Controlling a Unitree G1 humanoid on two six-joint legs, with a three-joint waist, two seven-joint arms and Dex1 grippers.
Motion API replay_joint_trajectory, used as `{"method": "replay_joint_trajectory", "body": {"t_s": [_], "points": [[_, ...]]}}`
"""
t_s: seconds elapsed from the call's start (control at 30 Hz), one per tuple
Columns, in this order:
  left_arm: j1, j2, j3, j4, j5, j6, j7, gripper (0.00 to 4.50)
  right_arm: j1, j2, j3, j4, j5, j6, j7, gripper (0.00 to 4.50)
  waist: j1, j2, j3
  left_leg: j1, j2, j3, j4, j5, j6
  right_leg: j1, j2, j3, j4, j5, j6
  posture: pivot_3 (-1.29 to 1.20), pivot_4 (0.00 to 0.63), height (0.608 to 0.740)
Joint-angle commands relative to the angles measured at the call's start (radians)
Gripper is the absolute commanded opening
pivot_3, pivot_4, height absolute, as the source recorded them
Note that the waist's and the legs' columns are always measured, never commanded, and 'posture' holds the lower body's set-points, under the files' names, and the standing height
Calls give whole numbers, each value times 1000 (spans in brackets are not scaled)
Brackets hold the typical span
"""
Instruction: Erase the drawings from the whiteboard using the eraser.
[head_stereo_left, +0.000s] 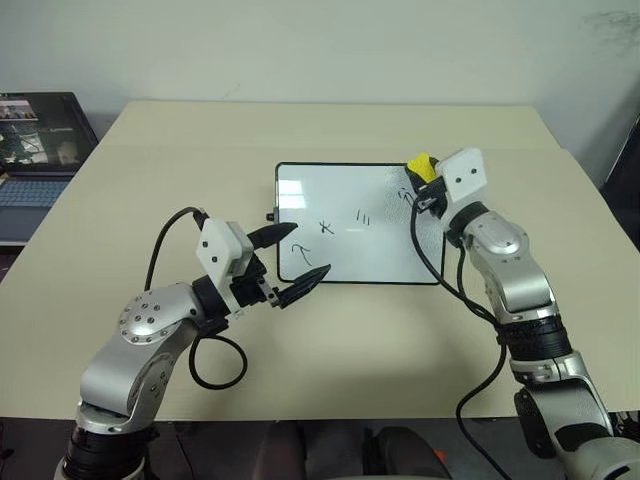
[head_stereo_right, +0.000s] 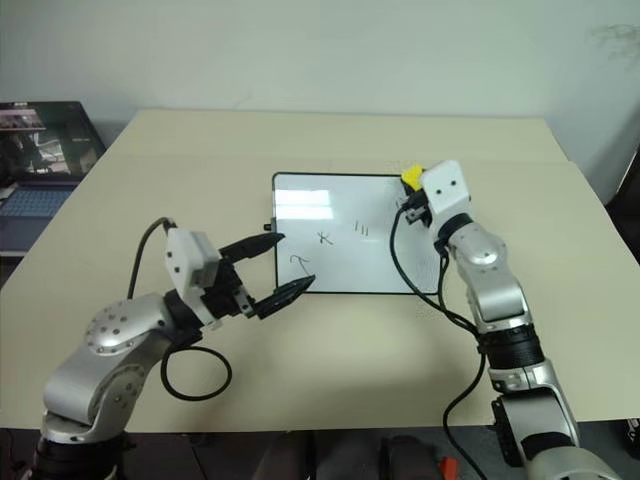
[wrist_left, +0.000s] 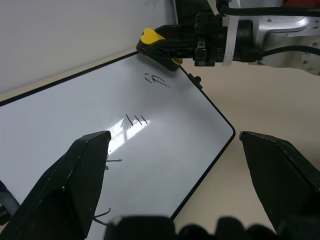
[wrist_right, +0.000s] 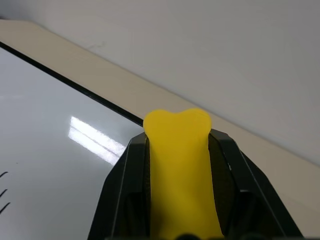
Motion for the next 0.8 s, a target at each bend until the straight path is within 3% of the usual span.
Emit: {"method": "replay_joint_trajectory", "body": {"t_s": [0.03, 0.8], "points": [[-20, 4, 4, -6, 0, -17, -8, 4500, -30, 16, -4, 55, -27, -56, -12, 1210, 0, 0, 0, 0, 0, 0, 0, 0, 0, 0, 0, 0, 0, 0, 0, 0, 150, 740], [-33, -1, 7, 1, -4, -14, -14, 4500, 136, 133, 136, 126, -108, -34, 62, 1203, -12, -3, -2, 10, 1, -1, 1, -1, 2, 8, -3, 0, 3, 1, 2, 0, 150, 740]]}}
